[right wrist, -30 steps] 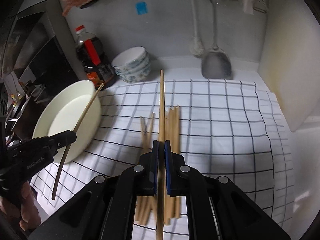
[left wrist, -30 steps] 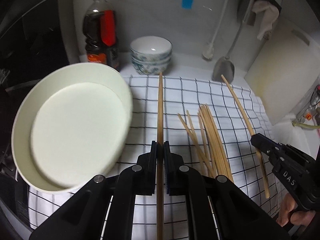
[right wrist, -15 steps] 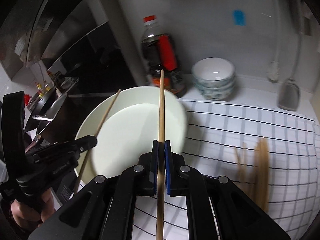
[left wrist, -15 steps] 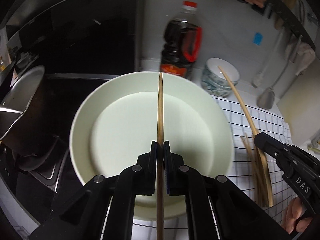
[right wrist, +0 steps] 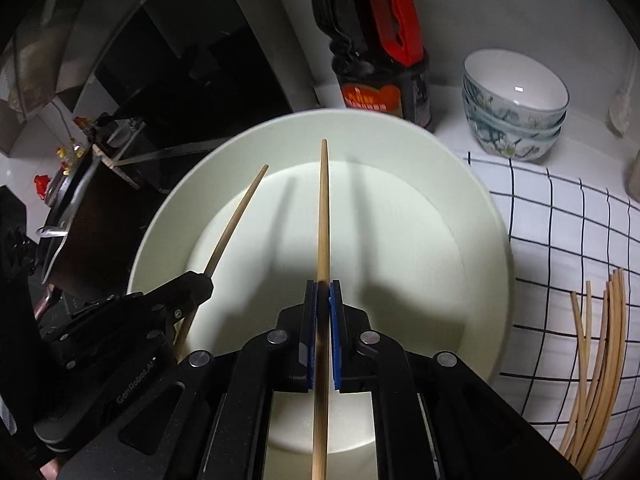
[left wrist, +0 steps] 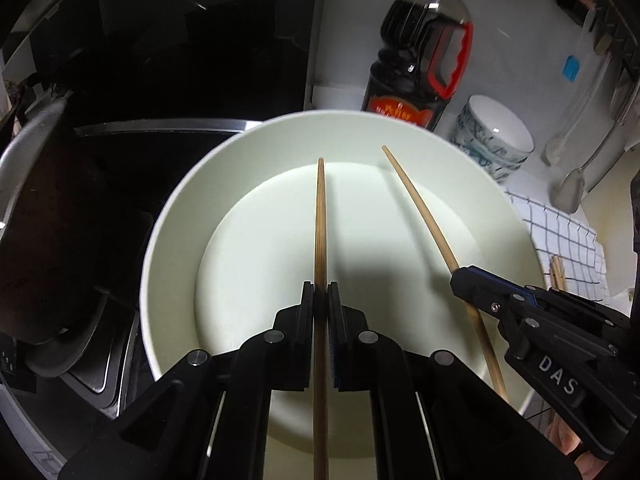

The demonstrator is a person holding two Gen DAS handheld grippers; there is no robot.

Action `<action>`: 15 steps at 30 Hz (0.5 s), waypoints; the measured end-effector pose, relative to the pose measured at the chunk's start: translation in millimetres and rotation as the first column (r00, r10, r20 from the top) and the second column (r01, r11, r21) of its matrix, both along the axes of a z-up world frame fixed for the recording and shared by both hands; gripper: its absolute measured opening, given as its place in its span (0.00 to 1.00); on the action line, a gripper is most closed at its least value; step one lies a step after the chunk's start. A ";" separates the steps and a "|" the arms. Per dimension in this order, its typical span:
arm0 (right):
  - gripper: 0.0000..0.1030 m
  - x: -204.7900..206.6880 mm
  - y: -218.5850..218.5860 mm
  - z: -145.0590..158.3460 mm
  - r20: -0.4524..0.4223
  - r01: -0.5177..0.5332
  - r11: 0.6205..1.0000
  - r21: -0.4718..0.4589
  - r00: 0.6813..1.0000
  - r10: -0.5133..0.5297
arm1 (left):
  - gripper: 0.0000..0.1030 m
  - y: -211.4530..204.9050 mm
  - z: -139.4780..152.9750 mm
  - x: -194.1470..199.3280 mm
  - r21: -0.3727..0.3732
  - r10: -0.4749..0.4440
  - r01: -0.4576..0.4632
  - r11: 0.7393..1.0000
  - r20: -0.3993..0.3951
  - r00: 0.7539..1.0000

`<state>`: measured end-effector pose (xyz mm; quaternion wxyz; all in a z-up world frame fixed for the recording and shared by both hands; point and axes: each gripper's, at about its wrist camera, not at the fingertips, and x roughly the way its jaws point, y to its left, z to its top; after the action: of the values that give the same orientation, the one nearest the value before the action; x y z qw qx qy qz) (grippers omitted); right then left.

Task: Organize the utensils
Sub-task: 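Carry the chopstick in the right tool into the white basin and release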

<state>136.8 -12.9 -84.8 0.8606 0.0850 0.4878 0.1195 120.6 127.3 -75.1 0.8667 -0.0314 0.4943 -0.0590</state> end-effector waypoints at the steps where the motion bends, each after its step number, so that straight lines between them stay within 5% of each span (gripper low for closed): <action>1: 0.06 3.1 -0.1 -4.4 -0.015 0.008 1.000 -0.005 1.000 -0.008 | 0.07 0.2 -3.5 2.5 -0.001 -0.003 0.003 1.000 -0.007 1.000; 15: 0.08 14.7 -2.7 -30.4 -0.077 0.032 0.998 -0.045 0.996 -0.036 | 0.11 4.2 -22.2 13.4 -0.006 -0.010 0.010 1.000 -0.058 0.998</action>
<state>151.5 -15.7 -115.2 0.8445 0.0791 0.5219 0.0907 134.0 131.5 -97.4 0.8516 -0.0333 0.5193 -0.0638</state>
